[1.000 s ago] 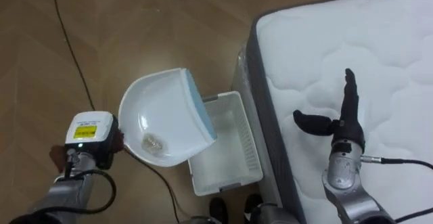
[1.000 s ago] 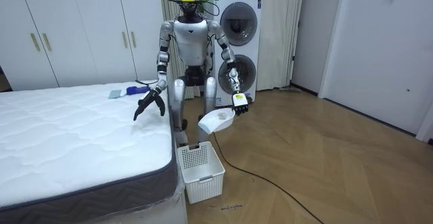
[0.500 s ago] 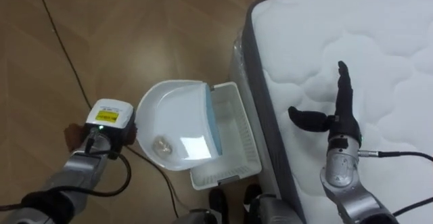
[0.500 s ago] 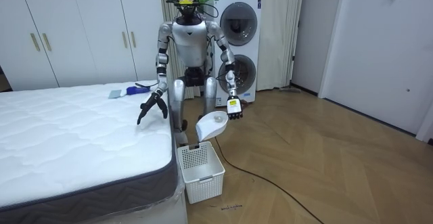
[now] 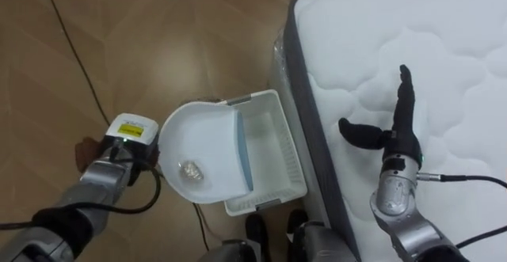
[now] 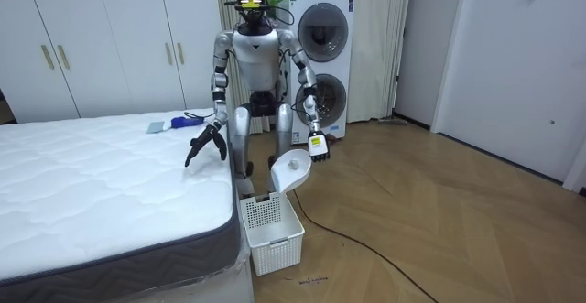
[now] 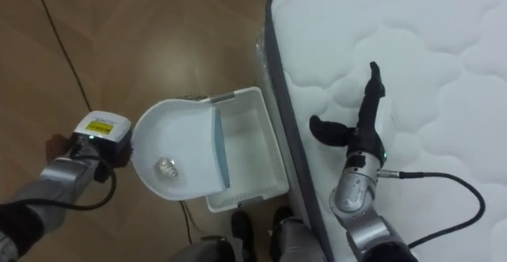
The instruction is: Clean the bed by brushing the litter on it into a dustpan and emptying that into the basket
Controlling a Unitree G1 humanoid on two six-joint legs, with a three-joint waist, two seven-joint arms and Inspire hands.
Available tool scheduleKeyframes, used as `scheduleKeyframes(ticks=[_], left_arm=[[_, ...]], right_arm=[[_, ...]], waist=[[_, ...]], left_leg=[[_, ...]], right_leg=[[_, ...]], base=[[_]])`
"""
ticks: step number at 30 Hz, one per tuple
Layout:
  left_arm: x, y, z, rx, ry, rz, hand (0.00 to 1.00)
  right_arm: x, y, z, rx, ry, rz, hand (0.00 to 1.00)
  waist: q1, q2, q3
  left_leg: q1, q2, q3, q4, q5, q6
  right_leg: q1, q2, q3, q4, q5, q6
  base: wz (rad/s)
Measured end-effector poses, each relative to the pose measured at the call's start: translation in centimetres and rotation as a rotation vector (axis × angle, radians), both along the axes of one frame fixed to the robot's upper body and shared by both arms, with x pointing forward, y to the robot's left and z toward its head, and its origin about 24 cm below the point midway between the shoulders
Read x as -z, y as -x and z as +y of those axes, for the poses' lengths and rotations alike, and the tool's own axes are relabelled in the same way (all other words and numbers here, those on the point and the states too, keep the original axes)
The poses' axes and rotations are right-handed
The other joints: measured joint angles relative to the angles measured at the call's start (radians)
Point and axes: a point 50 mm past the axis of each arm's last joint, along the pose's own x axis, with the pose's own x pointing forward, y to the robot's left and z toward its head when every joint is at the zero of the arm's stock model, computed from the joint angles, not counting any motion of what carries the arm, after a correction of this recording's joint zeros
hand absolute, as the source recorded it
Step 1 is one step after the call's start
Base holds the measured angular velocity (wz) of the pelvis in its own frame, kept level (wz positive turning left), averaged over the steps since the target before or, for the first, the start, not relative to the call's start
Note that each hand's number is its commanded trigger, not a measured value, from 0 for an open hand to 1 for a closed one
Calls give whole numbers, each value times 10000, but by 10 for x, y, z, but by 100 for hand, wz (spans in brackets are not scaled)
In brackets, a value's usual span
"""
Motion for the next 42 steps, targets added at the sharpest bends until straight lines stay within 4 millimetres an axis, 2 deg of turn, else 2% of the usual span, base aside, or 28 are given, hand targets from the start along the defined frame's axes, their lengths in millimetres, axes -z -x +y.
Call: scheduleKeyframes(ticks=[6, 18, 21, 30, 31, 32, 33, 34, 35, 36, 37, 39, 41, 42], left_arm=[[2, 2, 5, -453, -477, 496, 100], [9, 13, 18, -1367, -1125, 1392, 100], [12, 20, 26, -1448, -1549, 1645, 100], [12, 21, 26, -1211, -2172, 1682, 100], [12, 20, 26, -1202, -2207, 1645, 100], [11, 20, 26, -1213, -2213, 1621, 100], [10, 18, 25, -1194, -2187, 1563, 100], [7, 15, 24, -1172, -2135, 1470, 100], [4, 13, 25, -1201, -2100, 1388, 100], [-5, 6, 29, -1220, -2103, 1102, 100], [-10, 2, 28, -1053, -2030, 812, 100], [-10, 0, 25, -688, -1864, 789, 100], [-8, 1, 24, -522, -1784, 908, 100], [-7, 2, 25, -484, -1731, 915, 100]], right_arm=[[0, 1, 6, -143, 91, -79, 0], [6, 4, 4, 322, 236, 331, 0], [4, 3, 6, 443, 281, 164, 0], [1, 2, 8, 761, 431, -184, 0], [0, 1, 8, 815, 448, -263, 0], [-1, 1, 8, 842, 464, -314, 0], [-2, 0, 8, 889, 496, -385, 0], [-2, 0, 7, 929, 466, -382, 0], [-2, 0, 8, 950, 364, -383, 0], [-3, -1, 10, 995, 7, -417, 0], [-6, -2, 9, 1017, -220, -486, 0], [-6, -3, 10, 978, -282, -446, 0], [-3, -1, 14, 749, -311, -287, 0], [-1, 1, 15, 640, -291, -188, 0]], waist=[[-38, -6, 4], [75, 5, 10], [73, 22, 20], [67, 89, 60], [61, 103, 69], [38, 102, 69], [14, 95, 70], [21, 90, 87], [10, 140, 107], [17, 212, 132], [24, 232, 142], [24, 206, 134], [104, 204, 134], [179, 204, 133]], left_leg=[[9, 57, 94, -89, -17, -31], [121, 110, 171, -177, -14, -26], [164, 119, 215, -213, -13, -25], [155, 117, 226, -339, -15, -34], [152, 117, 230, -342, -46, -148], [140, 111, 264, -337, -54, -383], [83, 106, 380, -281, -23, -907], [-229, 305, 615, 213, -157, -611], [-502, 857, 843, 776, -381, -228], [-1100, 2056, 821, 1793, -722, -16], [-1485, 2395, 1082, 2382, -749, 2], [-1457, 2379, 1446, 2434, -798, 79], [-1321, 2330, 1535, 2429, -886, 242], [-1168, 2334, 1611, 2347, -986, 418]], right_leg=[[7, 36, 13, -26, 14, -15], [175, 88, -17, -223, 22, -2], [183, 112, 58, -231, 22, -3], [105, 110, 64, -242, 20, -4], [99, 96, 65, -238, 21, -5], [94, 53, 64, -238, 21, -5], [102, -56, 77, -261, 44, -30], [104, -81, 94, -224, 54, -50], [87, 15, 77, -118, 12, -109], [-167, 205, 84, 409, -190, -134], [-461, 199, 215, 854, -322, -36], [-581, 19, 217, 990, -327, 118], [-526, -32, 224, 1006, -283, 208], [-464, -26, 249, 1011, -283, 224]], base=[[2], [0], [-7], [0], [0], [12], [13], [12], [12], [15], [11], [-7], [-20], [-28]])
